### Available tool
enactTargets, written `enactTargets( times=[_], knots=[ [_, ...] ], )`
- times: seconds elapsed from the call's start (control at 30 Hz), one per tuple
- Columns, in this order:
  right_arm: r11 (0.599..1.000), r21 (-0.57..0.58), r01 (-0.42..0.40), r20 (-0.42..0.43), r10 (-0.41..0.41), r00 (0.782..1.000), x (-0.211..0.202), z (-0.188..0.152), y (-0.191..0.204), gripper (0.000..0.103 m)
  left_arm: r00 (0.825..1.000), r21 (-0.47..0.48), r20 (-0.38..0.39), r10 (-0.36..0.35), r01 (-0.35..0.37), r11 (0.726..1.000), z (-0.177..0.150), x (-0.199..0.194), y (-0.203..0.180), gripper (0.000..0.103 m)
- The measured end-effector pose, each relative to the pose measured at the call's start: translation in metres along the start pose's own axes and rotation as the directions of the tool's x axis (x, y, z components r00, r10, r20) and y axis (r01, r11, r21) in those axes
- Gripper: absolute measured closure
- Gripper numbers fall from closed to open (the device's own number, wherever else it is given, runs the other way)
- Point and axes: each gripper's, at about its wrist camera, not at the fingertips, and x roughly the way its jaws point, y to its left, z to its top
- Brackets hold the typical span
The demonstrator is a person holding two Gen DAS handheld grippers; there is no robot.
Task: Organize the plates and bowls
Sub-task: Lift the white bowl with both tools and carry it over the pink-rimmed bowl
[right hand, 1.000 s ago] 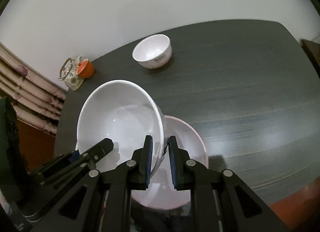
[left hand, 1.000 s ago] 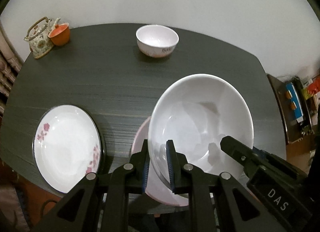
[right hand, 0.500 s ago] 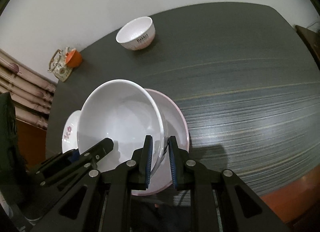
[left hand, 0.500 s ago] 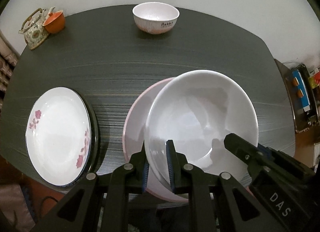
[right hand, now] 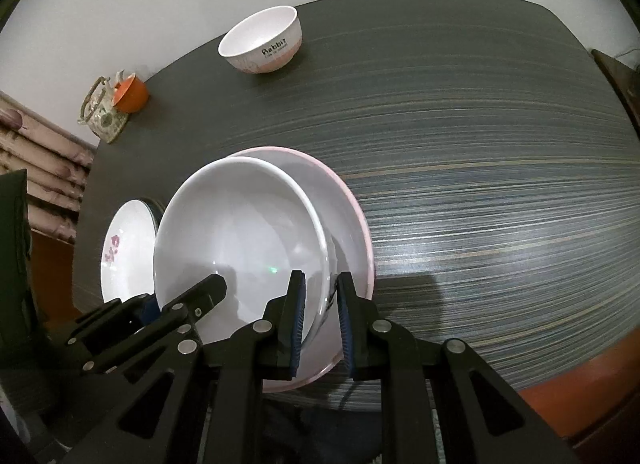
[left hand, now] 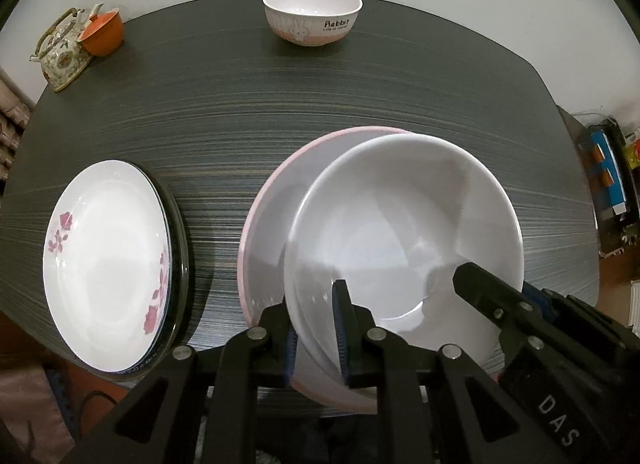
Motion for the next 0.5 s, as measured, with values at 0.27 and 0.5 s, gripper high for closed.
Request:
enactTargets(
  times=[0.27,0.5],
  knots=[
    [1.000,-0.004,0.010,0.004,-0.010,1.000,0.0008,-0.0006,0.0018,0.087,1.000,-0.006,-0.006,-0.004,0.004,1.000,0.0017,0.0016,-0.0009,0.087],
    [1.000,-0.011,0.015,0.003,-0.015,1.000,0.0000,-0.0003,0.0024,0.085,1.000,-0.011,-0.011,-0.014,0.014,1.000,0.0015,0.0023,0.0031,0.087]
  ],
)
